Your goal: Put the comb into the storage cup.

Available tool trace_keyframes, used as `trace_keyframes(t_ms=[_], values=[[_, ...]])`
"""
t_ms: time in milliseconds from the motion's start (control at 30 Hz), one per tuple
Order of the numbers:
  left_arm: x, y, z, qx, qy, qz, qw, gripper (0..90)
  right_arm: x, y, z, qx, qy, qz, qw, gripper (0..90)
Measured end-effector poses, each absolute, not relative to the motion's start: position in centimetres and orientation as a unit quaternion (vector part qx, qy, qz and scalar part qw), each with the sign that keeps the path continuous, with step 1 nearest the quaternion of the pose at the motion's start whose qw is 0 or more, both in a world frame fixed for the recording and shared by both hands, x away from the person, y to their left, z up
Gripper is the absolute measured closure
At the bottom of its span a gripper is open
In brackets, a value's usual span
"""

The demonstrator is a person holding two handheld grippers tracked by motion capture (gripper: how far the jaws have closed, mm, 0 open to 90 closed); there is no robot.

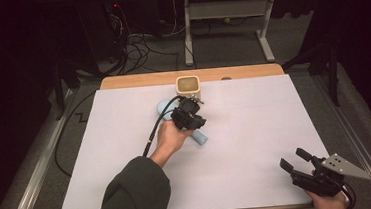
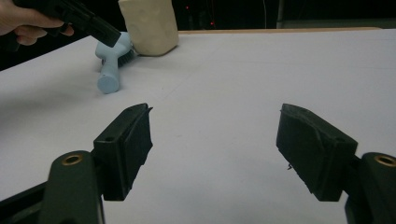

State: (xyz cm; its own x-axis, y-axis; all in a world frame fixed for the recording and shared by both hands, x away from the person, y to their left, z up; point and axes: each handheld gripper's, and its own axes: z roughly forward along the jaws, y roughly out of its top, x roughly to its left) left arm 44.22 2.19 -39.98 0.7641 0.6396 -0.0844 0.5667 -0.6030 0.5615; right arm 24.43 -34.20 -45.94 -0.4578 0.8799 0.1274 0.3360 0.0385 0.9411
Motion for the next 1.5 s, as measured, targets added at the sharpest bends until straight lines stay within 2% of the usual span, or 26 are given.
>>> trace_keyframes(t_ms=[167,400,867,1500], values=[[44.5,1.5,-40.6,0.899,0.339,0.063,0.27,84.7,24.4,-34.2,-45.9,0.451,0.674,0.525,0.257,27.1],[44.5,0.6,-41.6,0.908,0.334,0.055,0.248,88.6,24.5,-34.2,-45.9,0.451,0.675,0.525,0.256,27.1],[44.8,0.4,-42.6,0.913,0.342,0.039,0.219,89.0,24.5,-34.1,-46.0,0.45,0.676,0.525,0.257,27.1],[44.7,1.9,-42.8,0.909,0.357,0.044,0.211,89.2,24.4,-34.2,-45.9,0.45,0.676,0.523,0.258,27.0]])
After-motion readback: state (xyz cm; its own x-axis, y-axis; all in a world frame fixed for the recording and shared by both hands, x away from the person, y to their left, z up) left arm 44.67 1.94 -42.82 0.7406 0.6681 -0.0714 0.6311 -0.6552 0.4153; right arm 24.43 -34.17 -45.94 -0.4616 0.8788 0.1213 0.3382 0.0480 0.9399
